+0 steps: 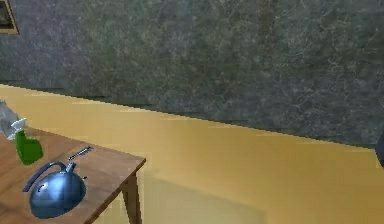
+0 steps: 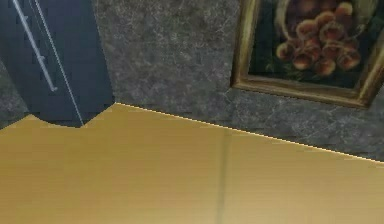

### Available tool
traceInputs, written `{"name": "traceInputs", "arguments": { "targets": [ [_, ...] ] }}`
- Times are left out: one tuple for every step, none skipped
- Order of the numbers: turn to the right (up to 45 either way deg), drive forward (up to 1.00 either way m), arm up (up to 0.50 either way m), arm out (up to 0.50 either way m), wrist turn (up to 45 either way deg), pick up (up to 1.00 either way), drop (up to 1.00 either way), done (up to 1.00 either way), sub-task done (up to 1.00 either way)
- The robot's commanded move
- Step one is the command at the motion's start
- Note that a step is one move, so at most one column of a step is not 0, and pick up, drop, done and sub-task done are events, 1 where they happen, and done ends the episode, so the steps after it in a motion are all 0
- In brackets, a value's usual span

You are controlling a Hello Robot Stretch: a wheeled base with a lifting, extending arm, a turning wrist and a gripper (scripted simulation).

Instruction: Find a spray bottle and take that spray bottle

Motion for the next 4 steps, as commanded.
{"name": "traceInputs", "arguments": {
  "targets": [
    [0.0,0.95,0.0,0.0,0.0,0.0,0.0,0.0,0.0],
    [-45.0,0.0,0.0,0.0,0.0,0.0,0.0,0.0,0.0],
    [-45.0,0.0,0.0,0.0,0.0,0.0,0.0,0.0,0.0],
    [-45.0,0.0,0.0,0.0,0.0,0.0,0.0,0.0,0.0]
  ]
}}
